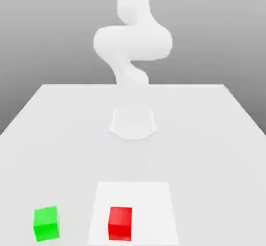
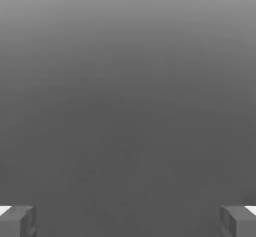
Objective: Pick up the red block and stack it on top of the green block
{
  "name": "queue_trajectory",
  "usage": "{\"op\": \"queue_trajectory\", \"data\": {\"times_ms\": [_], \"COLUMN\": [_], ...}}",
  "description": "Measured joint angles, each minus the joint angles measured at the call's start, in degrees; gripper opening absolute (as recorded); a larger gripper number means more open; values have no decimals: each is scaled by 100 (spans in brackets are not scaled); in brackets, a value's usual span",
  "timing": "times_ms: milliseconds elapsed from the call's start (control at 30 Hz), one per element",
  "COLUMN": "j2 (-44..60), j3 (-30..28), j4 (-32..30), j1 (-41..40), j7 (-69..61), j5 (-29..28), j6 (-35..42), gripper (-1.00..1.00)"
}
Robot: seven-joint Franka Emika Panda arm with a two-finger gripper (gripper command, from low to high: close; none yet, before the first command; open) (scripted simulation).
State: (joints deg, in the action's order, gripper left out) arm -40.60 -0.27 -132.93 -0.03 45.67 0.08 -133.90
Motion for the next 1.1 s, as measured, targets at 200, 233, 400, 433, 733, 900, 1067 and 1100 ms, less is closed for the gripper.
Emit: {"op": "queue_trajectory", "data": {"times_ms": [200, 233, 400, 433, 733, 900, 1067, 1100], "j2": [1282, 1490, 2528, 2736, 4605, 5643, 6164, 6164], "j3": [-66, -77, -133, -141, -183, -157, -108, -107], "j4": [-281, -327, -554, -600, -1010, -1031, -957, -957], "j1": [-6, -8, -12, -16, -88, -128, -172, -172], "j7": [-43, -50, -87, -95, -160, -202, -219, -216], "j5": [22, 26, 47, 52, 87, 131, 152, 150], "j6": [-520, -604, -1025, -1110, -1868, -2531, -2962, -2962], "gripper": [0, 0, 0, 0, 0, 0, -100, -100]}}
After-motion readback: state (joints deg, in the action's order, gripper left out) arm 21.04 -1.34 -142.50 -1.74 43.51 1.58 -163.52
